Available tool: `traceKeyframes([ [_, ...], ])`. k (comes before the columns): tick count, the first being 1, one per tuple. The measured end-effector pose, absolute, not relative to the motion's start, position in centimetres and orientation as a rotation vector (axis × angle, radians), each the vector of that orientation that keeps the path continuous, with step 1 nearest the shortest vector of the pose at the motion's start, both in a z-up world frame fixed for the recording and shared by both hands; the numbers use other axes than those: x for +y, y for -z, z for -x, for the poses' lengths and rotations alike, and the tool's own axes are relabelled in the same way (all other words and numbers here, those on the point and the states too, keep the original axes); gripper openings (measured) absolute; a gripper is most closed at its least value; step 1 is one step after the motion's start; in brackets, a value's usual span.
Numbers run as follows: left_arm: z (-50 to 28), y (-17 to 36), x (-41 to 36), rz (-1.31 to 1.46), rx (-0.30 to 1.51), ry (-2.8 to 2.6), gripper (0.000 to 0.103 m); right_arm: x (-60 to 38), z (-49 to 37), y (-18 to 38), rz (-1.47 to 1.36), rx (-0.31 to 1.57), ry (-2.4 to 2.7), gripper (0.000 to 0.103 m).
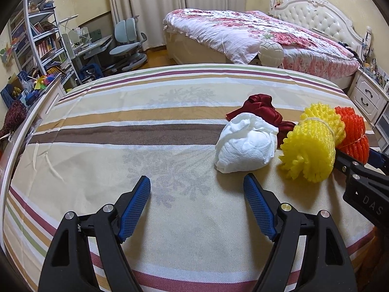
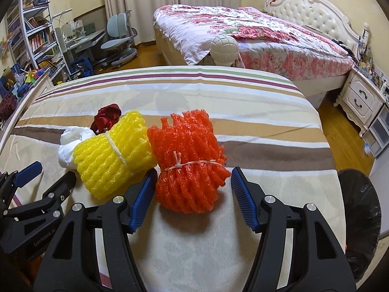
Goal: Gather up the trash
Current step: 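Close the right tool on the orange foam net while the left tool closes on the white plastic bag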
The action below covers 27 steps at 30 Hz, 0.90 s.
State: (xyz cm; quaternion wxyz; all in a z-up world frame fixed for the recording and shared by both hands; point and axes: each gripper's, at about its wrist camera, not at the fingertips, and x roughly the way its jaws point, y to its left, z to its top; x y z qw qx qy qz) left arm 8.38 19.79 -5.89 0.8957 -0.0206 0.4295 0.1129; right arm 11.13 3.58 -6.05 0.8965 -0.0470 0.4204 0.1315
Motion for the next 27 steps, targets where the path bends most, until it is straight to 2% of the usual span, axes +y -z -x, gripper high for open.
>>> traceKeyframes([
  [1, -8.4, 5.9, 19.8, 0.044, 0.891, -0.228, 0.077, 3.6, -11.2, 6.1, 0.097, 0.873, -0.274, 0.050],
  [5, -8.5, 5.8, 19.6, 0.036, 0.892, -0.207, 0.077, 3.0, -11.2, 6.1, 0.075, 0.875, -0.276, 0.046],
  [18, -9.6, 5.7, 18.3, -0.019, 0.884, -0.174, 0.077, -1.7, -12.1, 6.4, 0.023, 0.883, -0.182, 0.043],
  [27, -10.6, 5.7, 17.1, -0.060, 0.881, -0.166, 0.077, -1.5, -12.1, 6.5, 0.031, 0.884, -0.184, 0.043],
])
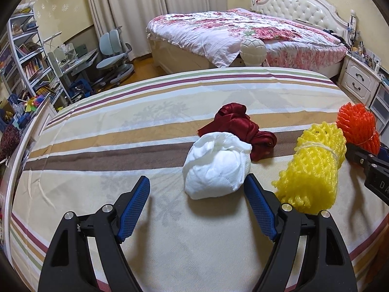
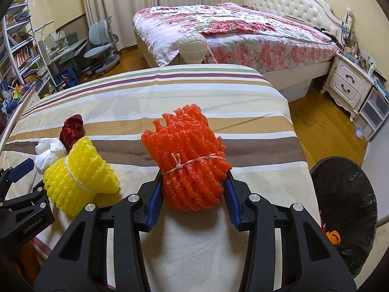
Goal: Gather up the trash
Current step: 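Close the right tool on the orange foam net while the left tool closes on the white plastic bag, then carry the white bag in the left tool while the right tool carries the orange net over the bin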
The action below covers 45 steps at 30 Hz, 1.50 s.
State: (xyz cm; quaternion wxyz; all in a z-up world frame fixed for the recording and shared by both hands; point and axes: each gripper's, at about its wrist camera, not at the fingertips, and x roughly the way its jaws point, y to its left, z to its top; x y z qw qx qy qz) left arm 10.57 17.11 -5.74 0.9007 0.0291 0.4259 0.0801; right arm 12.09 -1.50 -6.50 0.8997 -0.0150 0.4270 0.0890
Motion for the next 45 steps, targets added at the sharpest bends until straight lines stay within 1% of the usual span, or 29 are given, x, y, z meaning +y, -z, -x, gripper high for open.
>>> traceKeyframes([
  [6, -11.3, 5.6, 17.0, -0.043, 0.878, -0.142, 0.077, -1.5, -12.0, 6.6, 0.041, 0.884, -0.181, 0.044],
  [7, -11.4, 5.6, 17.1, -0.035, 0.879, -0.136, 0.074, -1.5, -12.0, 6.6, 0.042, 0.884, -0.180, 0.044],
  [8, -11.5, 5.7, 17.2, -0.028, 0.885, -0.130, 0.065, -1.5, -12.0, 6.6, 0.044, 0.884, -0.179, 0.044],
  [10, -11.7, 5.7, 17.3, -0.010, 0.888, -0.111, 0.059, -1.5, -12.0, 6.6, 0.048, 0.884, -0.178, 0.044],
  [12, -11.7, 5.6, 17.2, -0.010, 0.887, -0.103, 0.050, -1.4, -12.0, 6.6, 0.054, 0.885, -0.176, 0.044],
  [15, -11.6, 5.5, 16.8, -0.028, 0.881, -0.097, 0.045, -1.4, -12.0, 6.6, 0.057, 0.885, -0.174, 0.044],
  [21, -11.4, 5.5, 17.0, -0.015, 0.876, -0.097, 0.042, -1.4, -12.0, 6.5, 0.056, 0.882, -0.175, 0.043],
  [29, -10.0, 4.8, 17.2, 0.003, 0.841, -0.125, 0.041, -1.3, -11.1, 6.2, 0.067, 0.868, -0.175, 0.042],
  [45, -4.0, 4.0, 15.7, 0.045, 0.791, -0.147, 0.042, -3.2, -4.1, 5.7, 0.060, 0.828, -0.189, 0.042],
])
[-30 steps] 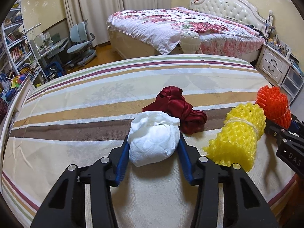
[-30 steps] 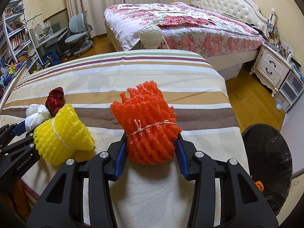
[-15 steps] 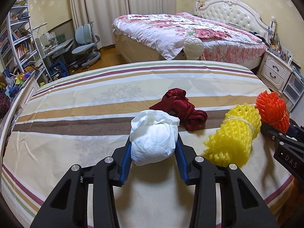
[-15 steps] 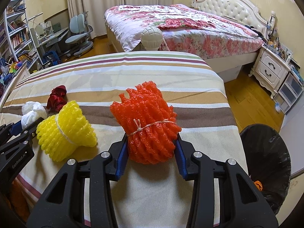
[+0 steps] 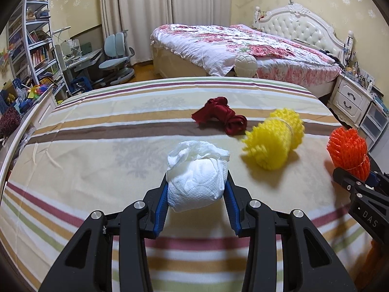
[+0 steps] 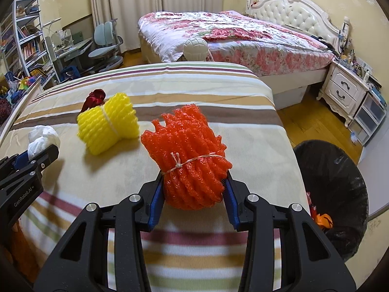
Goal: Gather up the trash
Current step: 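Carry the white bag in the left tool while the right tool carries the orange net over the bin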
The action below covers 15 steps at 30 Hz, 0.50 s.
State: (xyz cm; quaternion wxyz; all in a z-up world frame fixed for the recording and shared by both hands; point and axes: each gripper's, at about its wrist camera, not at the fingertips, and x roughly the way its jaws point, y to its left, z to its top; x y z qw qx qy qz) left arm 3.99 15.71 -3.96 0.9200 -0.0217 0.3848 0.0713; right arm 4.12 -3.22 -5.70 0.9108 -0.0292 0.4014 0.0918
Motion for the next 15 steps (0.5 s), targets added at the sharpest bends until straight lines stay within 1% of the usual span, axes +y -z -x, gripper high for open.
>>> traceKeyframes([
  [15, -0.1, 2.4, 9.8, 0.032, 0.714, -0.050, 0.042, -8.4, 1.0, 4.0, 0.019, 0.760, -0.127, 0.042],
])
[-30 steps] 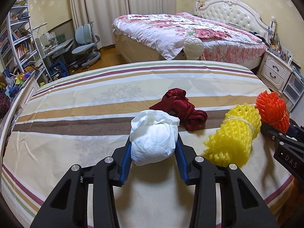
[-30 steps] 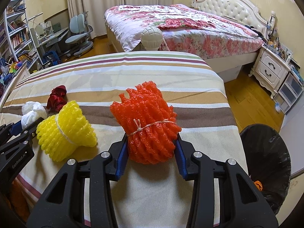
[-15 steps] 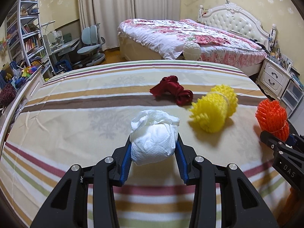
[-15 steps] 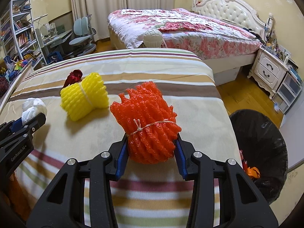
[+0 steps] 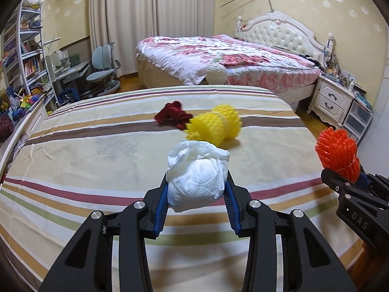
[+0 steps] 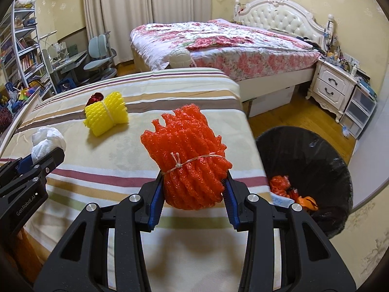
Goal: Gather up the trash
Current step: 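Carry the white bag in the left tool while the right tool carries the orange net over the bin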
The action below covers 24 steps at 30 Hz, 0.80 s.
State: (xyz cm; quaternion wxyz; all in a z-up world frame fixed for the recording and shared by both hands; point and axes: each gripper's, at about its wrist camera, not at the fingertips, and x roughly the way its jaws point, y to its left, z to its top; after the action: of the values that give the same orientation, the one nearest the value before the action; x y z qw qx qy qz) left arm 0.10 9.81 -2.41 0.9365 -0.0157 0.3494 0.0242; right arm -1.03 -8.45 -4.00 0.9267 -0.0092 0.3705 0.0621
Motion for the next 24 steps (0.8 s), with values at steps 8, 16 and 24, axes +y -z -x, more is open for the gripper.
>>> traceKeyframes([
  [8, -0.1, 2.0, 4.7, -0.002, 0.686, 0.041, 0.042, -13.7, 2.3, 3.6, -0.010, 0.723, -0.027, 0.042],
  [16, -2.0, 2.3, -0.3, -0.032, 0.687, 0.114, 0.042, -19.3, 1.9, 4.6, -0.068, 0.725, 0.077, 0.042],
  [24, -3.9, 2.7, -6.1, -0.096, 0.681, 0.180, 0.042, -24.2, 0.2, 5.7, -0.103, 0.739, 0.164, 0.042],
])
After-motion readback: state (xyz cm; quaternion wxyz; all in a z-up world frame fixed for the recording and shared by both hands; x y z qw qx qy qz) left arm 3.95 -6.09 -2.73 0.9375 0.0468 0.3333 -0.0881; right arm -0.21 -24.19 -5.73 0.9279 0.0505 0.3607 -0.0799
